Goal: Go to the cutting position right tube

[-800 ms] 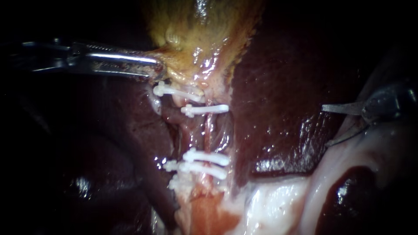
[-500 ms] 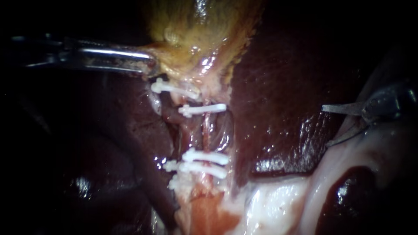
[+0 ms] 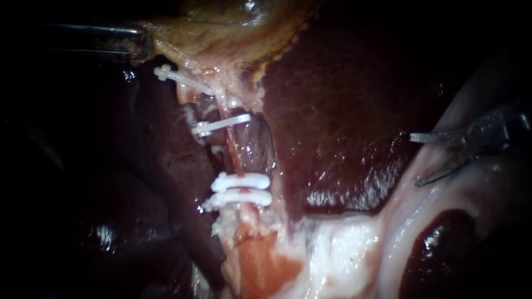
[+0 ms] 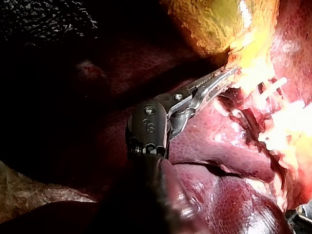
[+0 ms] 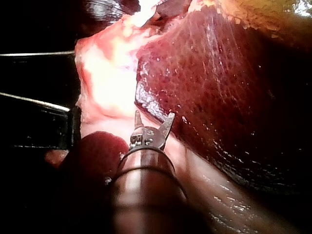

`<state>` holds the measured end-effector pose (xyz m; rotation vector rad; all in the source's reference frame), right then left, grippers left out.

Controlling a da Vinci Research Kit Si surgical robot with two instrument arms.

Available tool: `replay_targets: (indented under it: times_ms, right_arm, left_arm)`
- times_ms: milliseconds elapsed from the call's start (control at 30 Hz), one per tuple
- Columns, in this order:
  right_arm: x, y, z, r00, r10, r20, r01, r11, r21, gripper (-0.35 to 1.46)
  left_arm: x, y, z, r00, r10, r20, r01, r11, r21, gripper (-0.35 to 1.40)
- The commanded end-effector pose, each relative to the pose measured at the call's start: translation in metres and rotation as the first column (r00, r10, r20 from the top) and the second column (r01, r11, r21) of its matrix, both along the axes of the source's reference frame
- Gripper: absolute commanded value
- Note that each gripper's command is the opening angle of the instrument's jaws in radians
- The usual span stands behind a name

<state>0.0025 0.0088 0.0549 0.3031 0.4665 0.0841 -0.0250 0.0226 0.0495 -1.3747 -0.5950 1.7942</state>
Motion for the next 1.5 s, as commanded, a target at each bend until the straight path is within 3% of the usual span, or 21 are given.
replay_targets:
  times_ms: [33, 233, 367, 567, 733, 867, 1033, 1167, 1267, 1500]
  right_arm:
    - [0.0002, 0.0000, -0.0002, 0.9999, 0.006, -0.009, -0.006, 1.000, 0.003, 1.43]
    - [0.0028, 0.0000, -0.0014, 0.9953, 0.054, -0.081, -0.049, 0.997, 0.063, 1.43]
    - [0.0053, -0.0003, -0.0018, 0.9876, 0.115, -0.107, -0.099, 0.984, 0.149, 1.43]
    - [0.0089, -0.0008, -0.0023, 0.9743, 0.177, -0.140, -0.143, 0.964, 0.224, 1.43]
    - [0.0126, -0.0014, -0.0020, 0.9568, 0.243, -0.159, -0.186, 0.933, 0.307, 1.43]
    - [0.0151, -0.0020, -0.0013, 0.9494, 0.271, -0.159, -0.203, 0.916, 0.346, 1.45]
    - [0.0183, -0.0025, 0.0003, 0.9234, 0.339, -0.180, -0.242, 0.879, 0.412, 1.45]
    - [0.0205, -0.0021, 0.0011, 0.9104, 0.365, -0.195, -0.255, 0.866, 0.429, 1.45]
    - [0.0216, -0.0018, 0.0018, 0.9063, 0.376, -0.193, -0.265, 0.862, 0.433, 1.45]
    - [0.0237, -0.0022, 0.0041, 0.9082, 0.375, -0.185, -0.260, 0.853, 0.453, 1.45]
  left_arm:
    - [-0.0001, 0.0000, 0.0001, 1.0000, -0.002, -0.001, 0.002, 1.000, -0.001, -0.35]
    - [-0.0001, 0.0000, 0.0002, 1.0000, -0.002, -0.001, 0.002, 1.000, -0.001, -0.35]
    - [-0.0001, 0.0000, 0.0001, 1.0000, -0.002, -0.001, 0.002, 1.000, -0.001, -0.35]
    - [-0.0001, 0.0000, 0.0002, 1.0000, -0.002, -0.002, 0.002, 1.000, -0.001, -0.35]
    - [-0.0002, -0.0001, 0.0002, 1.0000, -0.003, -0.002, 0.003, 1.000, -0.001, -0.35]
    - [-0.0003, -0.0001, 0.0002, 1.0000, -0.003, -0.002, 0.003, 1.000, -0.001, -0.35]
    - [-0.0004, -0.0001, 0.0002, 1.0000, -0.003, -0.002, 0.003, 1.000, -0.001, -0.35]
    - [-0.0004, -0.0001, 0.0002, 1.0000, -0.004, -0.003, 0.004, 1.000, -0.001, -0.35]
    - [-0.0004, -0.0001, 0.0002, 1.0000, -0.004, -0.003, 0.004, 1.000, -0.001, -0.35]
    - [-0.0005, -0.0001, 0.0002, 1.0000, -0.004, -0.003, 0.004, 1.000, -0.001, -0.35]
